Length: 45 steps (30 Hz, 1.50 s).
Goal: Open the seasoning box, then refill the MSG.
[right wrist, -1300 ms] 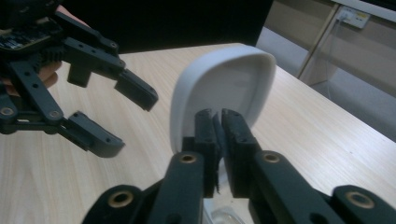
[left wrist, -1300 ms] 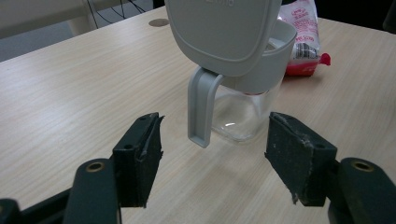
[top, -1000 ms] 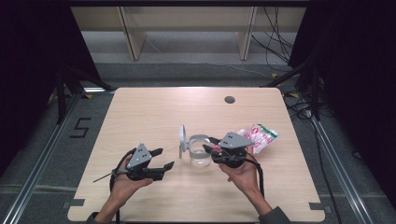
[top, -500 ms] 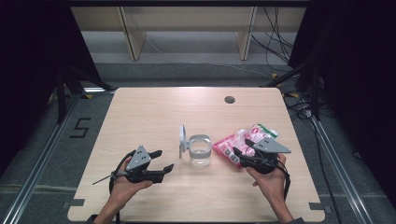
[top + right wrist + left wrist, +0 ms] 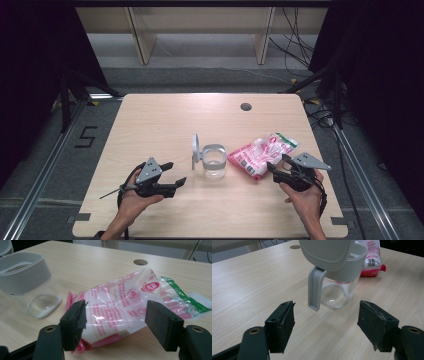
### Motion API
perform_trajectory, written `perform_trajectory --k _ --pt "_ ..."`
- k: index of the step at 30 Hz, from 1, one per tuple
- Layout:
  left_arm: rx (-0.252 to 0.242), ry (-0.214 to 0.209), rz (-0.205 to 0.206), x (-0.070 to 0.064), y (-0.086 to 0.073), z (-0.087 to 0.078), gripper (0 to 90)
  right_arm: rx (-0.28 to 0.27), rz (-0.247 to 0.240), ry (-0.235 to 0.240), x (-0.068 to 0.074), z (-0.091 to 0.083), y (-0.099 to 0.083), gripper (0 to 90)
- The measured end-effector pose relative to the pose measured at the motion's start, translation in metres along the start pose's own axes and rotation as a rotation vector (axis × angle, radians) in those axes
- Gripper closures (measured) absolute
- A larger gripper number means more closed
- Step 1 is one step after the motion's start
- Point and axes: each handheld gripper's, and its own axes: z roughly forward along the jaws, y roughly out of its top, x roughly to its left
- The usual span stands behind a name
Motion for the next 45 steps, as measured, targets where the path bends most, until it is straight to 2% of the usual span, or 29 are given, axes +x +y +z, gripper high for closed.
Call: perform_trajectory --k 2,3,5,8,9,10,12,13,15,17,20,21,22,23,24,25,26,27,28,32,35,36,37,38,39,40,42,43,45 --pt "-0.004 -0.002 0.009 0.001 0.000 0.001 28.6 -0.001 -0.004 -0.005 -0.002 0.000 -0.001 34.3" --pt "0.007 0.001 0.000 0.001 0.000 0.001 28.5 0.018 0.033 -0.012 0.000 -0.001 -0.002 34.1" --pt "0.006 0.000 0.003 0.001 -0.001 0.001 28.5 0.025 0.030 -0.006 -0.006 -0.001 -0.003 33.8" --pt "0.000 0.002 -0.003 -0.001 -0.002 0.001 28.5 0.019 0.087 -0.010 -0.006 -0.003 -0.005 32.8" --pt "-0.001 -0.006 -0.002 -0.001 -0.002 0.000 28.6 0.016 0.075 -0.016 -0.007 -0.003 -0.005 32.7" --pt "-0.002 -0.001 0.004 -0.001 -0.001 -0.001 28.6 0.021 0.092 -0.023 -0.006 -0.004 -0.005 31.6" --pt "-0.009 -0.002 -0.005 -0.002 -0.001 -0.001 28.6 0.004 0.064 -0.025 -0.010 -0.002 -0.006 29.9" --pt "-0.008 0.002 -0.004 -0.002 -0.002 -0.001 28.6 0.018 0.106 -0.042 -0.007 -0.003 -0.006 28.7" --pt "-0.003 0.000 0.005 -0.002 -0.001 -0.001 28.6 0.024 0.100 -0.039 -0.008 -0.003 -0.008 25.7" --pt "-0.005 -0.008 0.011 -0.002 -0.001 0.000 28.6 0.020 0.062 -0.034 -0.012 -0.001 -0.009 24.5" --pt "-0.003 -0.001 0.008 -0.002 -0.001 -0.001 28.6 0.029 0.126 -0.032 -0.010 -0.002 -0.010 22.3" --pt "-0.003 0.001 0.007 -0.002 -0.001 -0.001 28.6 0.029 0.103 -0.043 -0.013 -0.001 -0.010 21.5" --pt "-0.002 0.002 0.006 -0.002 -0.002 -0.001 28.6 0.014 0.110 -0.046 -0.014 0.000 -0.011 20.9" --pt "-0.002 0.002 0.005 -0.002 -0.002 -0.001 28.6 0.028 0.157 -0.054 -0.012 0.000 -0.011 20.2" --pt "-0.003 0.002 0.005 -0.002 -0.002 -0.001 28.6 0.024 0.111 -0.042 -0.018 0.001 -0.012 19.4" --pt "-0.002 0.002 0.008 -0.002 -0.001 -0.001 28.6 0.026 0.131 -0.038 -0.018 0.003 -0.012 19.4" --pt "0.001 0.002 0.007 -0.002 -0.001 0.000 28.7 0.035 0.123 -0.039 -0.020 0.005 -0.013 18.6" --pt "0.002 -0.007 0.013 -0.002 -0.002 0.000 28.6 0.048 0.172 -0.042 -0.019 0.007 -0.013 18.4" --pt "-0.002 -0.006 0.005 -0.003 -0.002 0.001 28.6 0.047 0.144 -0.032 -0.024 0.010 -0.012 18.5" --pt "0.002 -0.005 0.006 -0.003 -0.002 0.002 28.6 0.042 0.191 -0.031 -0.028 0.021 -0.014 18.1" --pt "0.003 -0.009 0.001 -0.002 -0.003 0.002 28.6 0.041 0.227 0.002 -0.030 0.027 -0.013 18.6" --pt "0.005 -0.008 0.002 -0.002 -0.003 0.002 28.6 0.056 0.279 -0.008 -0.027 0.028 -0.012 18.5" --pt "0.008 -0.006 0.012 -0.002 -0.003 0.002 28.6 0.061 0.280 -0.005 -0.028 0.028 -0.011 18.3" --pt "0.011 -0.003 0.004 -0.002 -0.003 0.002 28.6 0.047 0.228 -0.011 -0.033 0.031 -0.012 18.3" --pt "0.007 -0.005 0.005 -0.003 -0.004 0.003 28.6 0.057 0.239 -0.004 -0.034 0.032 -0.010 18.4" --pt "0.008 -0.007 0.001 -0.003 -0.004 0.003 28.7 0.037 0.246 -0.006 -0.035 0.036 -0.011 18.4" --pt "0.010 -0.008 0.016 -0.003 -0.004 0.003 28.7 0.049 0.311 0.009 -0.034 0.038 -0.010 19.0" --pt "0.011 -0.017 0.033 -0.002 -0.003 0.004 28.7 0.045 0.271 0.004 -0.037 0.041 -0.010 19.0" --pt "0.012 -0.015 0.030 -0.002 -0.004 0.004 28.7 0.048 0.270 0.001 -0.038 0.045 -0.010 20.1"
